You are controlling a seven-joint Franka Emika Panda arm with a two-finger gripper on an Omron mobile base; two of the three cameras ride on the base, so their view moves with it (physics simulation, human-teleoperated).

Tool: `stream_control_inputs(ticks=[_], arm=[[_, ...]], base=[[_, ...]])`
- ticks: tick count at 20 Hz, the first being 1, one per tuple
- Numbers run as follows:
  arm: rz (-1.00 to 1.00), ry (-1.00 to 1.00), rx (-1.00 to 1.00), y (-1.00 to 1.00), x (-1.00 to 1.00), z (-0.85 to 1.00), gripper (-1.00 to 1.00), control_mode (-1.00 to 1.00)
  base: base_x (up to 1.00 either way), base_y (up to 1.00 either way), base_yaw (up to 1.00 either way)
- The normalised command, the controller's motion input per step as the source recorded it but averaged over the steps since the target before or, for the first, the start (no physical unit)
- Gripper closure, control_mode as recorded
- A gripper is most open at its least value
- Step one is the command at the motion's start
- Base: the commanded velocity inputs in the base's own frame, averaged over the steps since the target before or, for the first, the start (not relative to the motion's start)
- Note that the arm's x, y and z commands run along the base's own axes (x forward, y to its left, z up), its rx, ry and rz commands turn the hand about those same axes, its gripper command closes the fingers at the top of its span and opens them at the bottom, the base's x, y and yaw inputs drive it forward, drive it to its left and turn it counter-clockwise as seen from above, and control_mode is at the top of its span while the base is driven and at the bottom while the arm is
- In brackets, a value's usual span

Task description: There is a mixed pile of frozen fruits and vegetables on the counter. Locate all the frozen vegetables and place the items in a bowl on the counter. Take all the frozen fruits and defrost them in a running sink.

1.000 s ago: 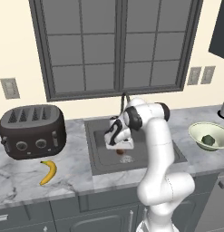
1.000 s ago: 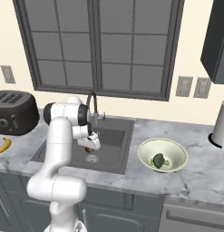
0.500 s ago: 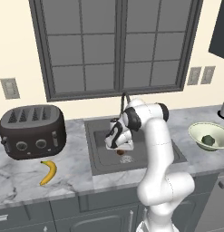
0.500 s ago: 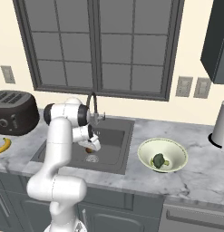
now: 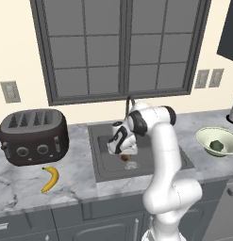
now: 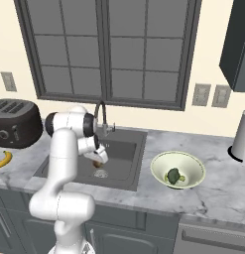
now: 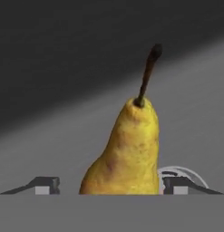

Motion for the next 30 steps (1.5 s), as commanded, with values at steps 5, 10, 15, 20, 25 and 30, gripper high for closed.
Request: stream_control_inputs(ticks=[5, 10, 15, 20, 25, 30], arm=[[0.00, -0.21, -0.05, 0.18, -0.45, 0.60, -1.00, -1.00], [-0.01, -0.16, 0.06, 0.00, -0.66, 0.26, -1.00, -1.00], [0.00, -0.25, 0.12, -0.15, -0.75, 0.53, -1.00, -1.00], [0.00, -0.19, 0.07, 0.00, -0.38, 0.99, -1.00, -1.00], [0.00, -0.12, 0.05, 0.00, -0.19, 1.00, -1.00, -1.00], [0.03, 0.14, 0.01, 0.09, -0.06, 1.00, -1.00, -1.00]], base=[[0.00, 0.00, 0.00], [0.00, 0.00, 0.00], [0.00, 0.00, 0.00], [0.00, 0.00, 0.00], [0.00, 0.00, 0.00], [0.00, 0.00, 0.00]])
